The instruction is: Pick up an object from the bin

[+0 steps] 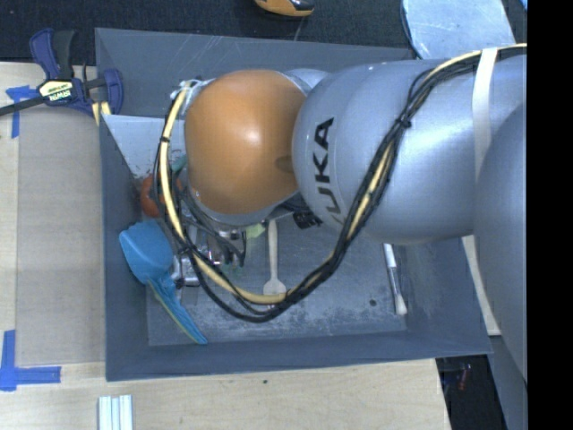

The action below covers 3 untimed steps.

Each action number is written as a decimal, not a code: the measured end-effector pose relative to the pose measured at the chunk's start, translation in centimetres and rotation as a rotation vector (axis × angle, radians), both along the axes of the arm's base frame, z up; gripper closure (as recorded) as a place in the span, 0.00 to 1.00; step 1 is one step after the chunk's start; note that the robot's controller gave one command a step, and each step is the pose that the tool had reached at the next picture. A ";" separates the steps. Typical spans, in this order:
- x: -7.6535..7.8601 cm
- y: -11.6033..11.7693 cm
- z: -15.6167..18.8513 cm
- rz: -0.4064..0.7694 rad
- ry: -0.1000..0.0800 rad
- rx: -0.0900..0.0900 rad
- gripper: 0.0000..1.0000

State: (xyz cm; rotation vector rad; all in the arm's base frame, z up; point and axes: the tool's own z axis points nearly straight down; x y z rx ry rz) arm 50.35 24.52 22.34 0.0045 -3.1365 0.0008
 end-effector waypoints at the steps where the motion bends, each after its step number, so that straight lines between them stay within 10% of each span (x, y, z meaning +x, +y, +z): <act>1: 0.2 -0.1 0.4 -0.004 -0.007 0.002 0.00; 3: 0.2 -0.1 -6.9 0.575 -0.008 0.003 0.00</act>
Offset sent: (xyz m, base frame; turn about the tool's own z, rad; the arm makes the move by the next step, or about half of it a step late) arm -0.0115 -0.0104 -0.1534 -1.3435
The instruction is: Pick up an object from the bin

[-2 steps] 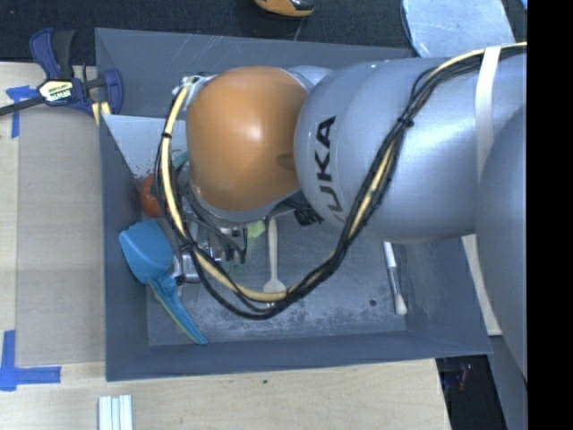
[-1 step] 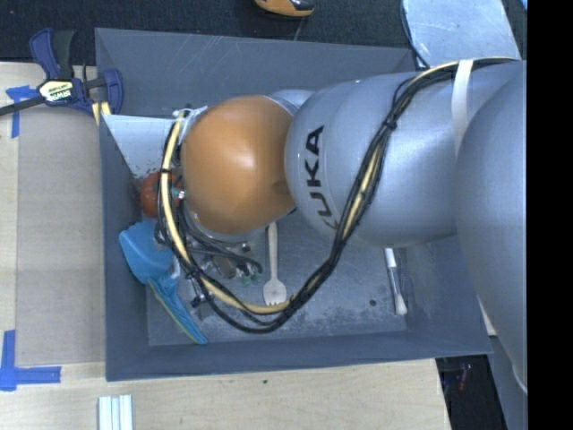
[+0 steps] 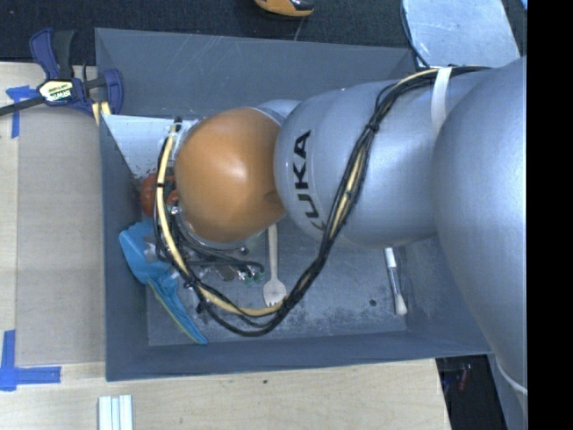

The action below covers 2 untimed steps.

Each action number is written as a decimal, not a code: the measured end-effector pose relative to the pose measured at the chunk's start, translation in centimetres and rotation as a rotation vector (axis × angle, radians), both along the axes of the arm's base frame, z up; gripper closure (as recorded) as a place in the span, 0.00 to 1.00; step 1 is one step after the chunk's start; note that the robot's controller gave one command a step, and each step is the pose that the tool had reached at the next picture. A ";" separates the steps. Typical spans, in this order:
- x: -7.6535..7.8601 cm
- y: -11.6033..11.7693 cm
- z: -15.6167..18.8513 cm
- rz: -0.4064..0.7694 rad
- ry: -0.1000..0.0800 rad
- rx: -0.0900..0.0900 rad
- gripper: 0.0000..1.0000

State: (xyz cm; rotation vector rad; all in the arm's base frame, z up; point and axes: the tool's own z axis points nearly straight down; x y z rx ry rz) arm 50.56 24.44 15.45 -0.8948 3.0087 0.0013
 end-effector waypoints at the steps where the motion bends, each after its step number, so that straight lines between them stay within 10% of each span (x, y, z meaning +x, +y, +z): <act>1: -0.7 -0.5 -1.6 0.431 0.001 -0.002 0.00; 2: -2.4 -1.2 -8.7 0.606 0.002 -0.005 0.00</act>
Offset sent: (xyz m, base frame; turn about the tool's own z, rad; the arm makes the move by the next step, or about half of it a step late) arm -0.0232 -0.0102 -0.0845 -0.6078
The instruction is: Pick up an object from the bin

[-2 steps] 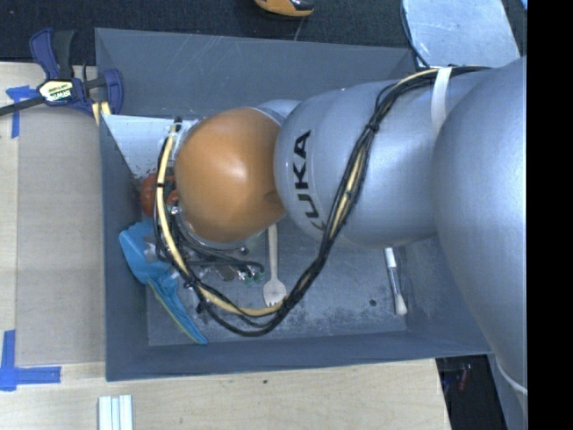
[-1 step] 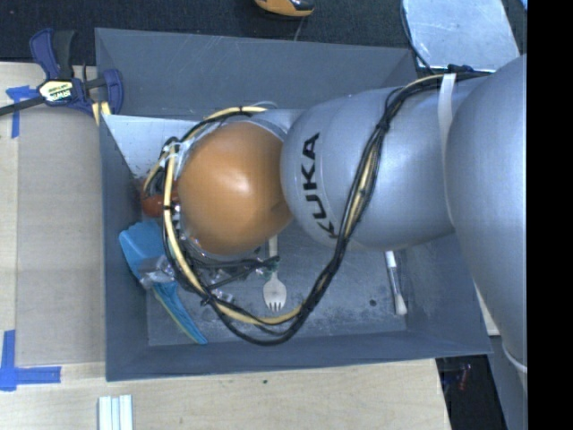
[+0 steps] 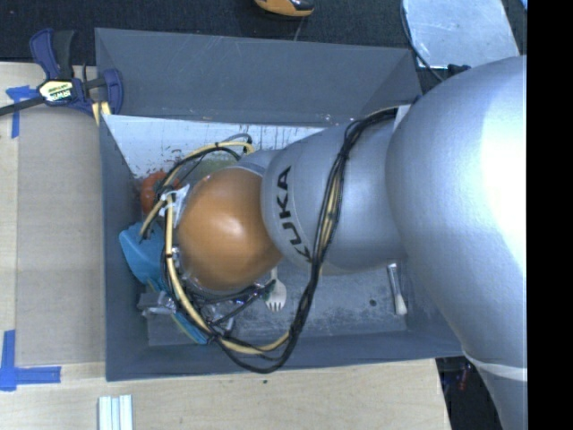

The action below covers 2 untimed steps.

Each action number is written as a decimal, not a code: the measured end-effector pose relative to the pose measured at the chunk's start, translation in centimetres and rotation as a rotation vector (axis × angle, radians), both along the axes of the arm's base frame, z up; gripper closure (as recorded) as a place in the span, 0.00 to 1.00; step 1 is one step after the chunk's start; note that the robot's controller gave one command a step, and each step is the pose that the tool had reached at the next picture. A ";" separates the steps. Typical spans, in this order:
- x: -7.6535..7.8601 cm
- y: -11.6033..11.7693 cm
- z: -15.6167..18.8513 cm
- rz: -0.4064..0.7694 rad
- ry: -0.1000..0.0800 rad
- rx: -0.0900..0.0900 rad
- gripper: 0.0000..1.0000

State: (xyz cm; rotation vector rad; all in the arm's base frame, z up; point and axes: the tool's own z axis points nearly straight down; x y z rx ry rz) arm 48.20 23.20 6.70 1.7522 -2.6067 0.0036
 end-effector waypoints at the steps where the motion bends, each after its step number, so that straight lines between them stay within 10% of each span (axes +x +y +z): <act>1: 3.5 1.4 0.3 0.240 -0.012 0.010 1.00; 2: 3.4 1.4 0.3 0.239 -0.012 0.009 1.00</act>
Offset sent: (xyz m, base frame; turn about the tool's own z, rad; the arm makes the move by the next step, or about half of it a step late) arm 0.0000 0.0000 0.0000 0.0000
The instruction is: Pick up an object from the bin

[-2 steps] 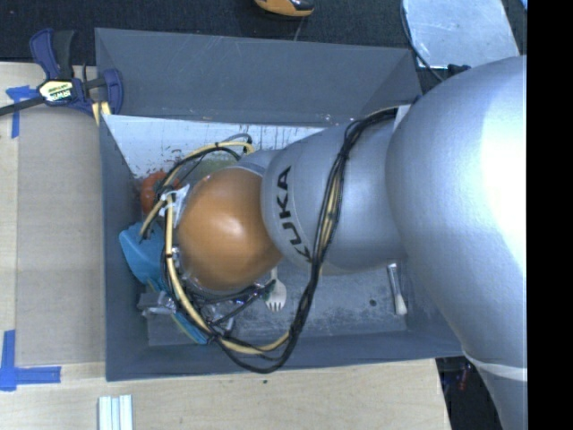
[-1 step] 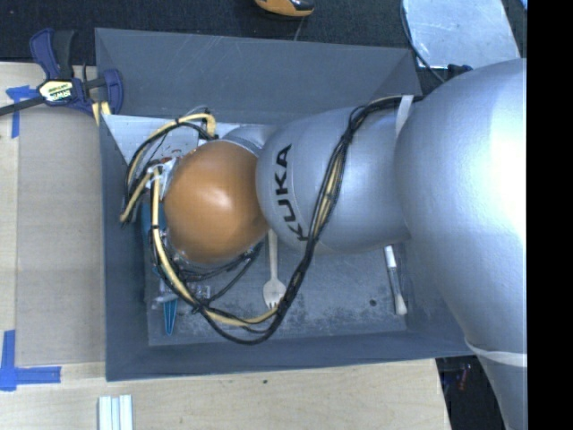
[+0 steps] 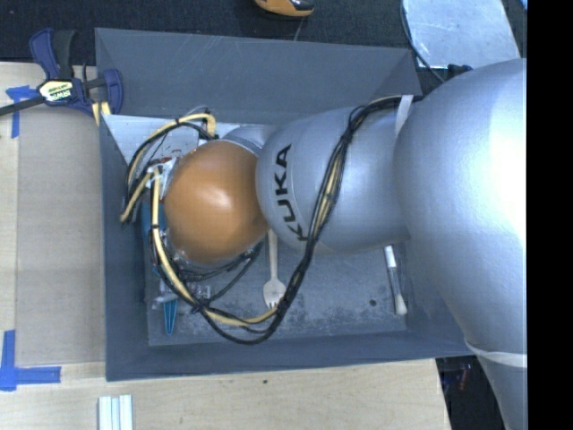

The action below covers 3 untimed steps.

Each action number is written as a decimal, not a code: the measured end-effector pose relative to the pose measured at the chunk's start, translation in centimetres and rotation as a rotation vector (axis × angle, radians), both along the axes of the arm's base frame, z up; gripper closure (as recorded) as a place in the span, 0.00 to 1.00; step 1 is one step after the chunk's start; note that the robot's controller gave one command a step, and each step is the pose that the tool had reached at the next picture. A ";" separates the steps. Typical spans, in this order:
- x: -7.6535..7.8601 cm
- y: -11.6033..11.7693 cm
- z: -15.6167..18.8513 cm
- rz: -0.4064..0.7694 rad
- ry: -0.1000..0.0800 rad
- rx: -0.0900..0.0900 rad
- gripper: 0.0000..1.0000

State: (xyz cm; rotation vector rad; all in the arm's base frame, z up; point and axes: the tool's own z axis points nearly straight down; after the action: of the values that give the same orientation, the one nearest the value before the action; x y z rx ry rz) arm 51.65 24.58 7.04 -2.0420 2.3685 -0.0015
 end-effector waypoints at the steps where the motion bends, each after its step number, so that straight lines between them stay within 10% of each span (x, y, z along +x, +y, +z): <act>1: 0.0 0.0 1.4 -0.002 -0.001 0.003 1.00; 3: -0.1 0.0 8.7 -0.008 0.004 0.003 1.00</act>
Offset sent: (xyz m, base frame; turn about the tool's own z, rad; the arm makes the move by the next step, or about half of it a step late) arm -0.0005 -0.0002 0.0741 0.0017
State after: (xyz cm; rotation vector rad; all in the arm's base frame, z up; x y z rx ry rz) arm 51.56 24.55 15.77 -2.0332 2.3772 0.0060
